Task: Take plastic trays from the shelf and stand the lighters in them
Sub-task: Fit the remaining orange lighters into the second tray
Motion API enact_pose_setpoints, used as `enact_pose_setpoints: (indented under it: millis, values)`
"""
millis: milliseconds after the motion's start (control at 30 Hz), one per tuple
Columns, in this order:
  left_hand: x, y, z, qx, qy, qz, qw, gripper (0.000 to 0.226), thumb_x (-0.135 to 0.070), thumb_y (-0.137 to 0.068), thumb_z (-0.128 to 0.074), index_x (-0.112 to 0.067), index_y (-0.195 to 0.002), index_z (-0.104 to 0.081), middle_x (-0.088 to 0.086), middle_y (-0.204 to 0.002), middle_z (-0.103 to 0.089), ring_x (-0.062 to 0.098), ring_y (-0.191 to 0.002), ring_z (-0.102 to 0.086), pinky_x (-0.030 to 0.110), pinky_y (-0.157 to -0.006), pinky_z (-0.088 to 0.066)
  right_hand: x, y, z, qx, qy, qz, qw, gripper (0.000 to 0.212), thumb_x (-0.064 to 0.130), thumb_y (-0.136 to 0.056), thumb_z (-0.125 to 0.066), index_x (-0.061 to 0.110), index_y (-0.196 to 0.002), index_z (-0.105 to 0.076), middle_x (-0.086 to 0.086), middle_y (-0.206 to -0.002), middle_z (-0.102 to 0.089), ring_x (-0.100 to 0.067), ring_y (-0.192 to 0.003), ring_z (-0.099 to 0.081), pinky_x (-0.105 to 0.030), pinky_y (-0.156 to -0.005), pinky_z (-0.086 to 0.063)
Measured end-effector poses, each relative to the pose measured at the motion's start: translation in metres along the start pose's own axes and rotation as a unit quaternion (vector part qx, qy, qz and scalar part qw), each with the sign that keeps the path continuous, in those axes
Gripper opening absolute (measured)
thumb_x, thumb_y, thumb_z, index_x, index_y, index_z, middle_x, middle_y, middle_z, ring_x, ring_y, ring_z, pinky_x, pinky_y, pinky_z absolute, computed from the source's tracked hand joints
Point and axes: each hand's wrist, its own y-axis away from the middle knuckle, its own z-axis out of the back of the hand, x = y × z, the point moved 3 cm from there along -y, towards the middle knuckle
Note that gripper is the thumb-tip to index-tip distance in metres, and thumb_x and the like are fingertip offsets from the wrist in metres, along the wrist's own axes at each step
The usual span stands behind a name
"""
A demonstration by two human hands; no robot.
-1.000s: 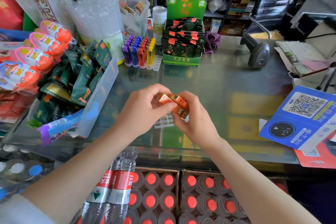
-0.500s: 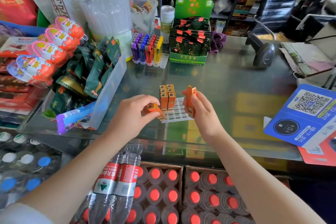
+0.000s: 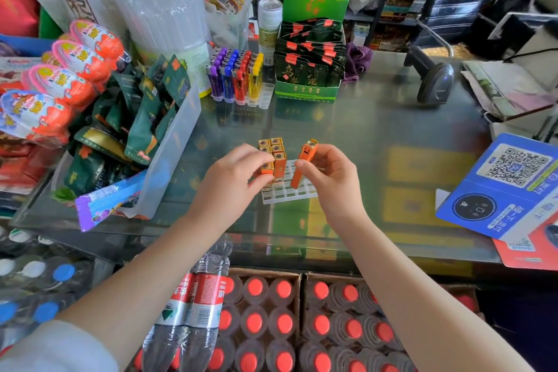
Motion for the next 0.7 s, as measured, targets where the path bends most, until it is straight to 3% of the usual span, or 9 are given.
enact_pose_setpoints:
  millis: [167,300,467,567,700]
  values:
    - [-0.003,-0.003,-0.005,0.000,-0.071,-0.037,0.997,0.031,-0.007,-0.069,-0.076,-0.003,-0.099,-0.067,0.011,-0.088,-0.062,0.024,-0.067,-0.062,0.032,-0.057,-0.054,-0.005,0.000,-0.007,-0.003,0.079,0.027,0.996,0.025,0.009,-0.076,-0.072,0.025,-0.073,-0.053,0.012,-0.067,-0.063,0.001,-0.068,-0.061,-0.015,-0.069,-0.050]
    - [0.002,-0.006,-0.005,-0.016,-0.064,-0.018,0.998,0.028,-0.014,-0.070,-0.075,-0.003,-0.095,-0.067,0.011,-0.086,-0.062,0.026,-0.061,-0.061,0.032,-0.053,-0.051,-0.012,0.001,-0.009,0.012,0.140,0.040,0.989,0.029,0.015,-0.074,-0.074,0.030,-0.072,-0.049,-0.004,-0.077,-0.068,-0.019,-0.079,-0.066,-0.038,-0.075,-0.056]
    - [0.006,-0.005,-0.006,-0.011,-0.005,0.008,1.000,0.027,-0.021,-0.072,-0.068,-0.002,-0.092,-0.067,0.011,-0.086,-0.061,0.020,-0.064,-0.060,0.033,-0.060,-0.054,-0.015,0.005,-0.015,0.043,0.193,0.063,0.978,0.025,0.018,-0.072,-0.076,0.014,-0.084,-0.055,-0.006,-0.081,-0.065,-0.017,-0.077,-0.061,-0.032,-0.073,-0.053]
    - [0.010,-0.005,-0.004,-0.016,0.013,0.011,1.000,0.026,-0.015,-0.069,-0.074,-0.001,-0.090,-0.067,0.012,-0.083,-0.060,0.014,-0.064,-0.053,0.030,-0.062,-0.052,-0.013,0.006,-0.017,0.044,0.198,0.071,0.977,0.028,0.019,-0.072,-0.077,0.017,-0.082,-0.051,-0.005,-0.080,-0.062,-0.017,-0.074,-0.059,-0.030,-0.070,-0.051]
    - [0.010,-0.006,-0.002,-0.012,-0.017,-0.009,1.000,0.027,-0.016,-0.071,-0.070,-0.001,-0.094,-0.067,0.012,-0.083,-0.059,0.023,-0.063,-0.059,0.031,-0.060,-0.051,-0.010,0.005,-0.020,0.058,0.226,0.075,0.969,0.030,0.022,-0.073,-0.076,0.019,-0.082,-0.047,0.006,-0.077,-0.054,-0.007,-0.069,-0.053,-0.026,-0.068,-0.048]
